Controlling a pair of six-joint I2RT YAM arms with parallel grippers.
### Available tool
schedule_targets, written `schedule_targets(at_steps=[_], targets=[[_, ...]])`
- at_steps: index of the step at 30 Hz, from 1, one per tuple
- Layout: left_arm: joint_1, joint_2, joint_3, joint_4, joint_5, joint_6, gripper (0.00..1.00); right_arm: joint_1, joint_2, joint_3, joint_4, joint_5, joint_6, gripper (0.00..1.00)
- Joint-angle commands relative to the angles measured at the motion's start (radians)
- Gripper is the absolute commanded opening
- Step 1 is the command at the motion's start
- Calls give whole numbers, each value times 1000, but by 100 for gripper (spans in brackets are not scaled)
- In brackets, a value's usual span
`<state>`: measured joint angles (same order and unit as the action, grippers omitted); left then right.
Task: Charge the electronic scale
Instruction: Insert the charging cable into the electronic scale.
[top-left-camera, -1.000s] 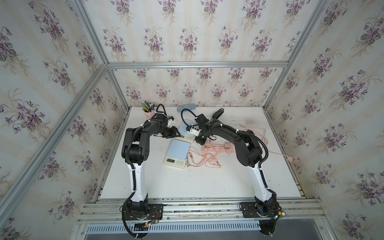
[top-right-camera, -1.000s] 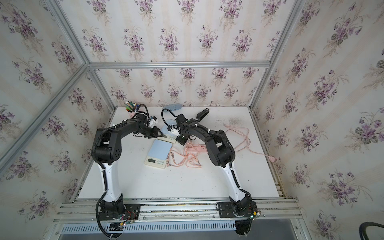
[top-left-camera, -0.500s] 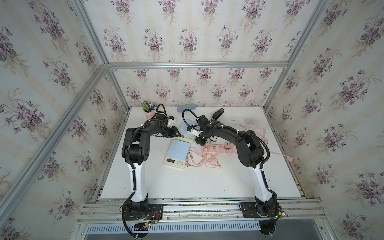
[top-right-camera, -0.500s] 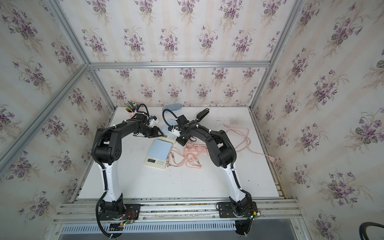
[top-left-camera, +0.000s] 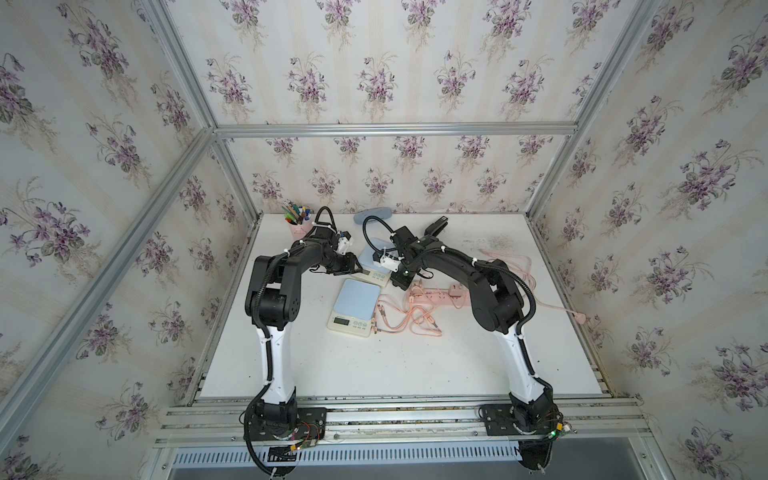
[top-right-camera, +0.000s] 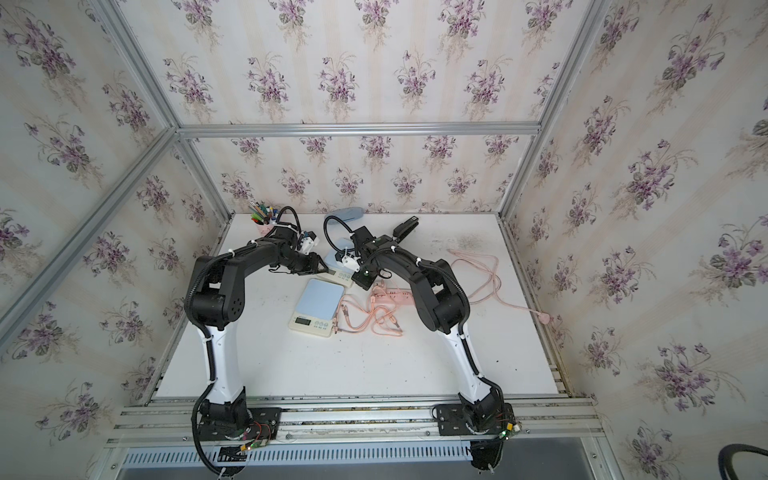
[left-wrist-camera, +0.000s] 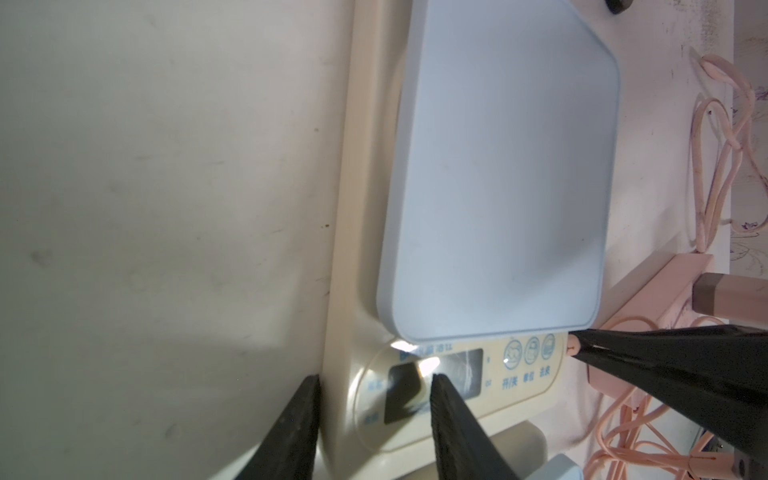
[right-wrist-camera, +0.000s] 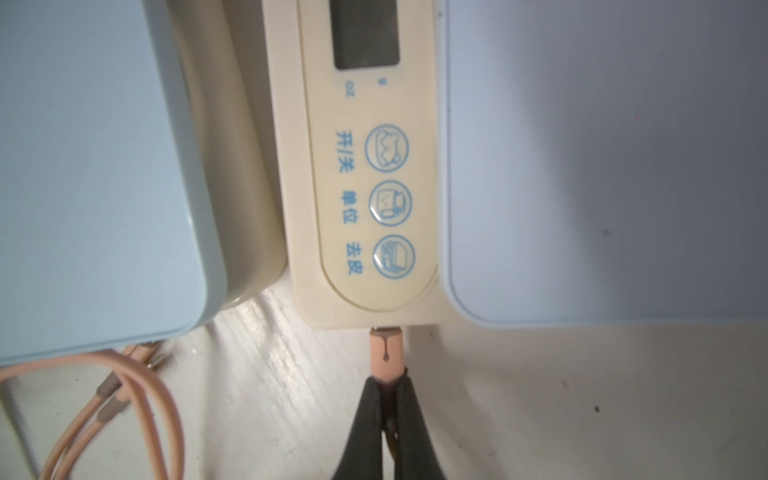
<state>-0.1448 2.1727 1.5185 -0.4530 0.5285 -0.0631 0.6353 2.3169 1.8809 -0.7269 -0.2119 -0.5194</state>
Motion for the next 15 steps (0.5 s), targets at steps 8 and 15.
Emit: schedule_targets(at_steps=[8,15], targets=[[-54,3,-29,-149,124,-78,43,13,66,128,229,-158,91,0],[-85,-3,-24,-150,100,-91,43,18,88,194,170,-159,86,0]])
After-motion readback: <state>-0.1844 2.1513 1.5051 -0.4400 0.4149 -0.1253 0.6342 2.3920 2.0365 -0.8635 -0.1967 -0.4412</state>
